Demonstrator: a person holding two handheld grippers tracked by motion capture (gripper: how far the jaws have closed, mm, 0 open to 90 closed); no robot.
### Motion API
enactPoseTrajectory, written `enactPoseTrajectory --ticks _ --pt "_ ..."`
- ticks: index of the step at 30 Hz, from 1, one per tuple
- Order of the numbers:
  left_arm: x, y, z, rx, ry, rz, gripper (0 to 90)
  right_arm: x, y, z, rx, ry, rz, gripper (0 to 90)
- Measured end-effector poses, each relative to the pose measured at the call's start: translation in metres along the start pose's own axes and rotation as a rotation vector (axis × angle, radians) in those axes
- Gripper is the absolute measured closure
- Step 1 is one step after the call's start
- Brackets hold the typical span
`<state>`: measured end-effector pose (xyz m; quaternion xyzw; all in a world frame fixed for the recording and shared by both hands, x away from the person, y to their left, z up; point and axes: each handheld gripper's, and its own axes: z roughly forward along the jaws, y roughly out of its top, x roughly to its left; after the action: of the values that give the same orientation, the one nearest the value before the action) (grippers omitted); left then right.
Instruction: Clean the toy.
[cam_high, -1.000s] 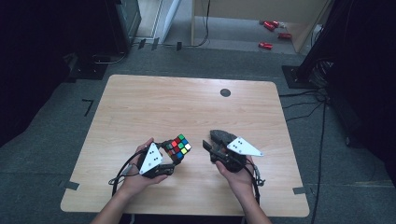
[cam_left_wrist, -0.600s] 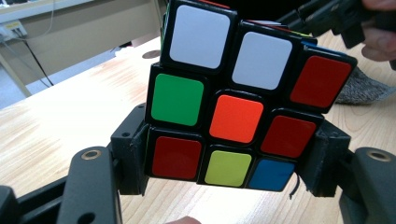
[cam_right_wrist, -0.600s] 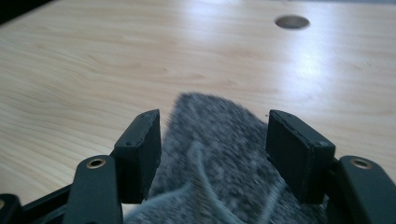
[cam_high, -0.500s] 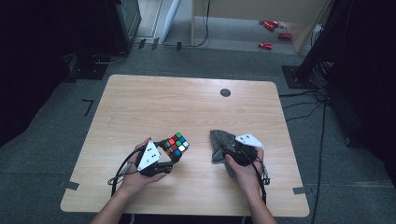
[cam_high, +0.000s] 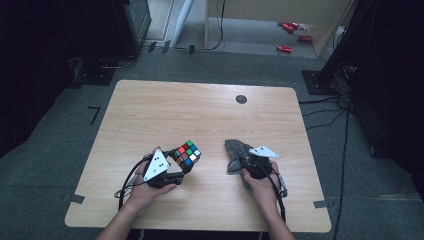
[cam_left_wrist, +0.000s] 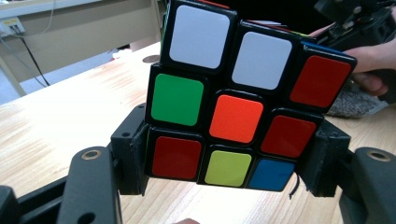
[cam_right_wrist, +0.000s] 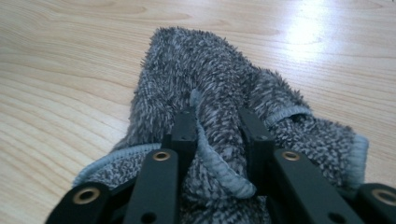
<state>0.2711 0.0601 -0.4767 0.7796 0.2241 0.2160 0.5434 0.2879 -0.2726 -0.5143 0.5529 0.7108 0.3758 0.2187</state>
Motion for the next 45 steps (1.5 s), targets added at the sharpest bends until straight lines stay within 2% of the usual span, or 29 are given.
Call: enactPoseTrajectory --ticks 3,6,10,12,15,18,21,24,26,30,32,34,36,39,42,45 --pt "0.000 0.000 0.000 0.002 -0.002 0.002 33.1 0.001 0.002 -0.005 -0.028 0.021 0.008 75.0" --pt "-0.001 0.000 0.001 0.007 -0.003 0.001 33.2 0.008 0.010 -0.017 -0.116 0.089 0.017 75.0" --pt "-0.003 -0.001 0.004 0.031 -0.008 0.009 33.1 0.028 0.026 -0.043 -0.249 0.201 -0.003 75.0" --pt "-0.006 -0.001 0.006 0.044 -0.011 0.023 33.2 0.043 0.033 -0.055 -0.302 0.255 -0.044 74.9" --pt "-0.012 -0.001 0.009 0.059 -0.022 0.043 33.2 0.066 0.041 -0.071 -0.350 0.340 -0.102 74.7" --pt "-0.017 -0.001 0.012 0.076 -0.036 0.059 33.2 0.087 0.043 -0.079 -0.365 0.407 -0.149 74.5" --pt "-0.024 0.000 0.014 0.080 -0.052 0.071 33.2 0.104 0.041 -0.080 -0.365 0.461 -0.191 74.4" --pt "-0.027 0.004 0.011 0.051 -0.048 0.080 33.6 0.112 0.036 -0.074 -0.348 0.473 -0.215 74.2" --pt "-0.027 0.004 0.009 0.038 -0.052 0.084 33.8 0.109 0.035 -0.072 -0.368 0.490 -0.184 74.2" --pt "-0.027 0.006 0.008 0.024 -0.058 0.073 34.1 0.099 0.036 -0.072 -0.377 0.458 -0.160 74.1" --pt "-0.027 0.005 0.008 0.030 -0.060 0.071 34.4 0.092 0.036 -0.070 -0.372 0.422 -0.149 74.1" --pt "-0.027 0.005 0.008 0.032 -0.055 0.068 34.5 0.085 0.035 -0.065 -0.354 0.405 -0.120 74.2" --pt "-0.025 0.004 0.007 0.029 -0.054 0.066 34.5 0.078 0.035 -0.063 -0.337 0.366 -0.095 74.2" --pt "-0.021 0.005 0.007 0.021 -0.057 0.037 34.6 0.071 0.036 -0.064 -0.332 0.339 -0.062 74.1" --pt "-0.021 0.003 0.009 0.054 -0.055 0.044 34.6 0.075 0.039 -0.072 -0.362 0.375 -0.056 73.9" --pt "-0.024 0.003 0.011 0.064 -0.064 0.055 34.6 0.092 0.041 -0.080 -0.393 0.437 -0.119 73.6"
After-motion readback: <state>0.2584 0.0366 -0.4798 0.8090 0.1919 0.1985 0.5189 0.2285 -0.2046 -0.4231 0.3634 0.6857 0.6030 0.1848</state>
